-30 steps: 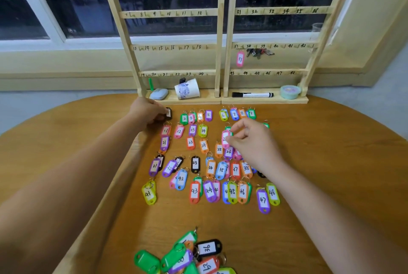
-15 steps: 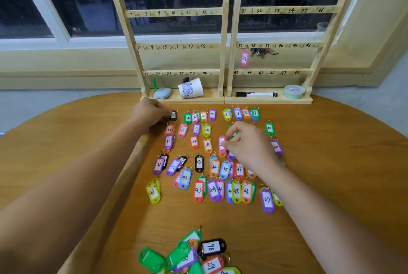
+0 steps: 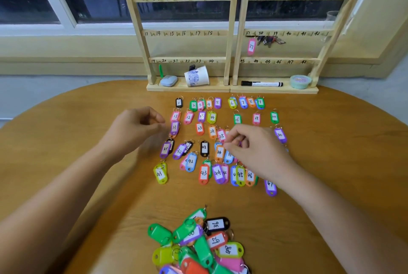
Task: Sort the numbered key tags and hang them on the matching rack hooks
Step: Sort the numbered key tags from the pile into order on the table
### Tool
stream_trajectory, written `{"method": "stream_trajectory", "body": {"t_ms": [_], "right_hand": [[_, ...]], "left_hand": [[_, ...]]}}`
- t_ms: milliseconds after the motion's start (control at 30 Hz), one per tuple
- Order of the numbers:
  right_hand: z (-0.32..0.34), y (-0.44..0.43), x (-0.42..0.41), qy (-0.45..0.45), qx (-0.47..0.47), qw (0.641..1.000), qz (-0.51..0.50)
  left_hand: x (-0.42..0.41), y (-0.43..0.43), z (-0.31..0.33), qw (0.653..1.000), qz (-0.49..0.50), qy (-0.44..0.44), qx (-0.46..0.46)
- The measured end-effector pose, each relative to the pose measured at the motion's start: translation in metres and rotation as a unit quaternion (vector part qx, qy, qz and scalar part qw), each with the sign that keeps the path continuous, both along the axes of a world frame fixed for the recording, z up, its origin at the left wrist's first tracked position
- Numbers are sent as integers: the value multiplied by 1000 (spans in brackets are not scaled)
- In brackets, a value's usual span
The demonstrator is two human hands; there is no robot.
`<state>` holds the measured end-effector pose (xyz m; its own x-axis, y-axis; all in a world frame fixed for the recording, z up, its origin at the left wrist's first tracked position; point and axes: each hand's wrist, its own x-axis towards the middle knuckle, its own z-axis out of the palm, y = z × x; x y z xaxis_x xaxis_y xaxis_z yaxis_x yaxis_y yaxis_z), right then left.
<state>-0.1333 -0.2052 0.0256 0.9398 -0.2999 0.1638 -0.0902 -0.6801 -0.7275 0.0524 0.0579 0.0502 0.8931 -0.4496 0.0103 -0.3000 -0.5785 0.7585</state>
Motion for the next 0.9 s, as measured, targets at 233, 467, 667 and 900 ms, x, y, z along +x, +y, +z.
{"method": "stream_trajectory", "body": {"t_ms": [233,467,667,900], "right_hand": [[10,27,-41,69,-24,982,171],[8,40,-69,143,-61,956,250],[9,41,-94,174,-29,950,258],[6,40,-116,195,-18,948,252]], "left_hand": [[-63,44,-9,997,-74,34,10],[-108,74,-12,986,-153,71,7],[-133,89,-19,973,-224,46,41],[-133,92,-29,967,-248,33,54]]}}
